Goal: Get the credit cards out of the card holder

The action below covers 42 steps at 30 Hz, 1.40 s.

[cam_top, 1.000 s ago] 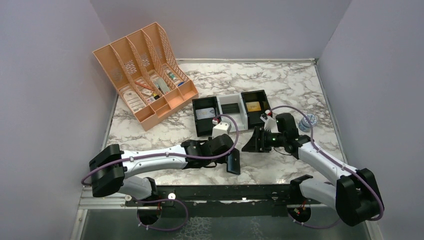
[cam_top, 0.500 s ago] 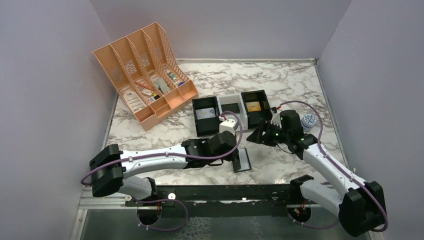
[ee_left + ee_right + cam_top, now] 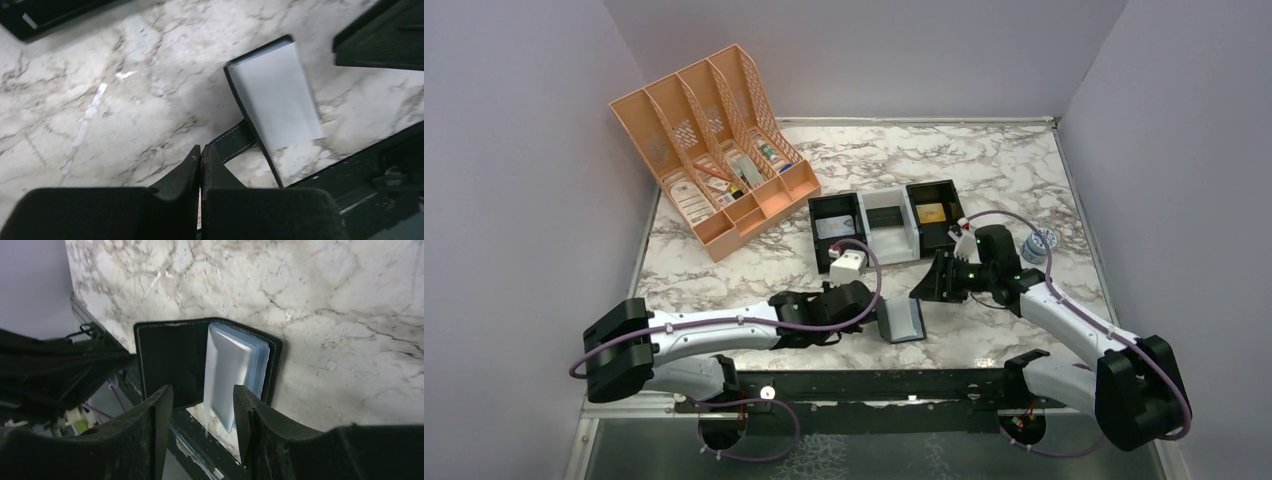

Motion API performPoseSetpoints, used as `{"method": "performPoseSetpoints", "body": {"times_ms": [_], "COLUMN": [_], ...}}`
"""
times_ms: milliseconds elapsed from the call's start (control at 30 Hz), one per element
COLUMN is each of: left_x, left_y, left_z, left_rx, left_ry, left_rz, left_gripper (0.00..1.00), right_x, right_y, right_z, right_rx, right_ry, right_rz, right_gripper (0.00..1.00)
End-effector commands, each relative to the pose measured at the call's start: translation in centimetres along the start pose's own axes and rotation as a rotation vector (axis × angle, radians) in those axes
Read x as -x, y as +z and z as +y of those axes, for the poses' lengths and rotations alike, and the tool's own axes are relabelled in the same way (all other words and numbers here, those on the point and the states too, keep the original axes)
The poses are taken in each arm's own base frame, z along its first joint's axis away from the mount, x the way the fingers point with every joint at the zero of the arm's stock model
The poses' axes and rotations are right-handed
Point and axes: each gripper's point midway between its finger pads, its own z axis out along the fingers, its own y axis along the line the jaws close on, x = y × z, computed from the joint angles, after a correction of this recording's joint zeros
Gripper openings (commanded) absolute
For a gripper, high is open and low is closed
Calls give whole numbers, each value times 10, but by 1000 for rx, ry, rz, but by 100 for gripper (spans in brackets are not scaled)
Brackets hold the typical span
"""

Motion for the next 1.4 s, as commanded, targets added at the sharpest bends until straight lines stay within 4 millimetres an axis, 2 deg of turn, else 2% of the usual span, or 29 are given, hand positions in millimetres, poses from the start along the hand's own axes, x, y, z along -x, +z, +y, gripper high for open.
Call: {"method": "performPoseSetpoints", "body": {"times_ms": [0,100,200,300,433,567,933,967,1000,1033,1367], "left_x": [-15,-14,-14,-16,-18,-21,-24,-24,-24,-24,-28], "left_y": [-5,-6,-6,-5,-2,0,2,2,2,2,5], "left_z": [36,42,43,44,43,43,41,47,43,43,40], "left_rx": [105,116,121,128,127,132,132,129,132,132,128], "left_ry": [-15,-21,-24,-21,-19,-14,-11,127,30,19,17], "left_rz": [1,4,6,13,27,39,56,66,60,60,78], "left_gripper": [0,0,0,0,0,0,0,0,0,0,0], "right_x": [-14,-20,-23,-28,-45,-56,-69,-70,-71,-71,-71], "right_y": [4,3,4,6,5,3,7,8,9,9,14], "right_z": [15,21,17,4,-11,-2,-2,-3,-4,-4,5], "right_rx": [127,176,147,82,28,112,167,162,157,159,213], "right_ry": [-13,-12,-11,1,16,35,59,62,65,67,65], "right_rz": [71,92,98,121,178,200,251,253,258,263,277], "right_gripper": [47,47,47,48,52,53,53,53,53,53,53]}}
